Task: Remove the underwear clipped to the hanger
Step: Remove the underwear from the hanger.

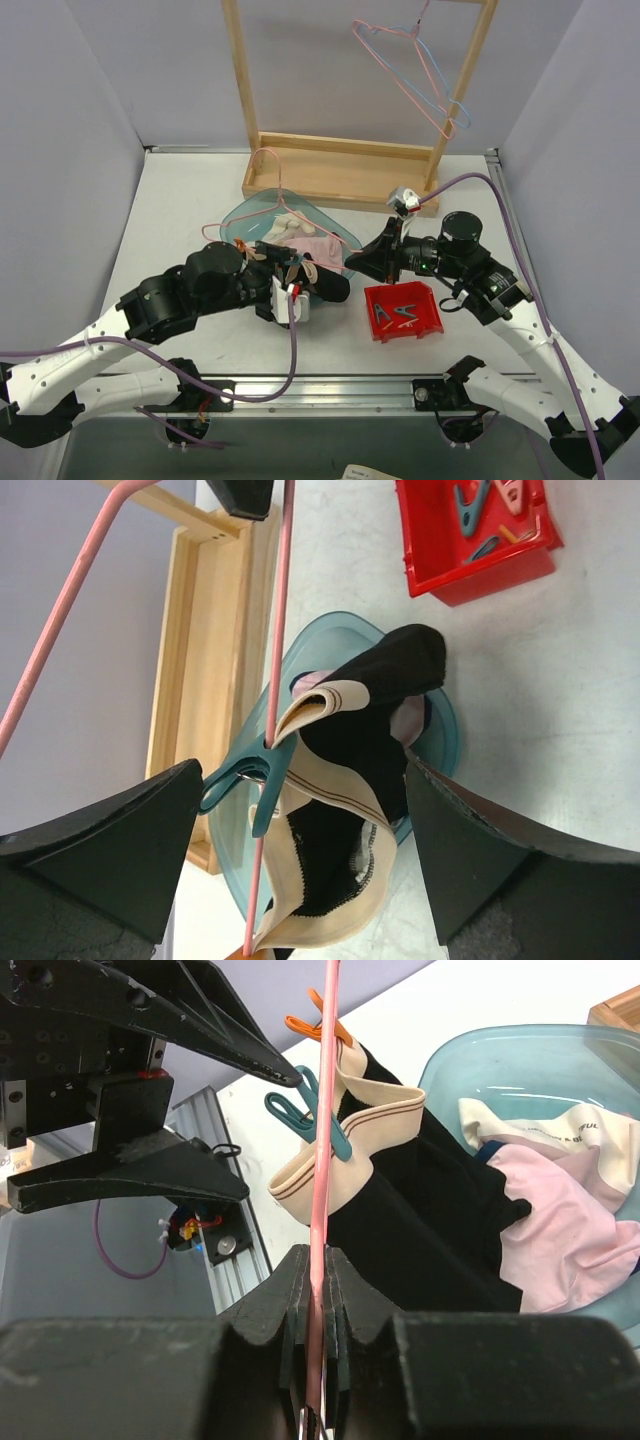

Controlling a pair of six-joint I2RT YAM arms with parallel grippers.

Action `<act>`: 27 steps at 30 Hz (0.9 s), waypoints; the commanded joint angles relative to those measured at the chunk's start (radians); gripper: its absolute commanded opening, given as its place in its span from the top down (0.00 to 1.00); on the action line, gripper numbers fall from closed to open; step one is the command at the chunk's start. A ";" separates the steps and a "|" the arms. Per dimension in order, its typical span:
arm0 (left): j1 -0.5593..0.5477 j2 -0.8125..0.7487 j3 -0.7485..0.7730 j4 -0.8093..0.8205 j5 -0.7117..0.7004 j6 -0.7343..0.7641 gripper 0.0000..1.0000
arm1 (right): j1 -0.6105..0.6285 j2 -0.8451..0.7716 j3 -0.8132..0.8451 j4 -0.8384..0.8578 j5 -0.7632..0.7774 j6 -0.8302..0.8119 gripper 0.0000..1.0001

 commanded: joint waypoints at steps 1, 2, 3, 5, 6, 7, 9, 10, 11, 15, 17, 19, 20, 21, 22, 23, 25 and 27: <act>-0.009 -0.014 0.000 0.056 -0.061 0.037 0.08 | 0.004 -0.005 0.055 0.057 -0.036 -0.004 1.00; -0.010 -0.020 0.000 0.073 -0.061 0.039 0.08 | 0.004 -0.005 0.054 0.056 -0.036 -0.004 1.00; -0.010 -0.018 0.002 0.076 -0.061 0.042 0.08 | 0.004 -0.004 0.054 0.057 -0.036 -0.005 1.00; -0.010 -0.005 0.003 0.065 -0.058 0.050 0.08 | 0.004 -0.002 0.054 0.057 -0.036 -0.005 1.00; -0.010 0.001 0.004 0.062 -0.061 0.051 0.09 | 0.004 -0.004 0.054 0.056 -0.036 -0.007 1.00; -0.010 0.003 0.002 0.059 -0.061 0.051 0.09 | 0.004 -0.002 0.055 0.056 -0.036 -0.007 1.00; -0.010 0.002 -0.009 0.076 -0.061 0.051 0.09 | 0.004 -0.002 0.054 0.057 -0.035 -0.007 1.00; -0.010 -0.002 -0.010 0.079 -0.063 0.051 0.09 | 0.004 -0.002 0.054 0.057 -0.036 -0.005 1.00; -0.010 0.000 -0.012 0.082 -0.061 0.057 0.09 | 0.004 -0.005 0.054 0.057 -0.036 -0.007 1.00; -0.010 0.012 -0.010 0.073 -0.103 0.071 0.19 | 0.004 -0.008 0.054 0.057 -0.036 -0.005 1.00; -0.009 0.014 -0.010 0.076 -0.110 0.073 0.29 | 0.004 -0.010 0.054 0.057 -0.036 -0.007 1.00; -0.009 0.014 -0.015 0.090 -0.138 0.076 0.60 | 0.004 -0.015 0.054 0.056 -0.036 -0.005 1.00; -0.009 0.011 -0.022 0.107 -0.147 0.076 0.70 | 0.004 -0.016 0.052 0.057 -0.035 -0.005 1.00; -0.009 0.009 -0.026 0.113 -0.155 0.074 0.78 | 0.004 -0.019 0.052 0.057 -0.035 -0.005 1.00; -0.009 0.008 -0.029 0.116 -0.155 0.073 0.84 | 0.004 -0.019 0.052 0.056 -0.033 -0.004 1.00; -0.009 0.008 -0.032 0.119 -0.158 0.070 0.84 | 0.004 -0.021 0.052 0.057 -0.033 -0.005 1.00; -0.010 0.008 -0.033 0.121 -0.156 0.067 0.84 | 0.006 -0.024 0.052 0.057 -0.030 -0.005 1.00; -0.009 0.008 -0.036 0.122 -0.155 0.063 0.85 | 0.004 -0.024 0.050 0.057 -0.029 -0.004 1.00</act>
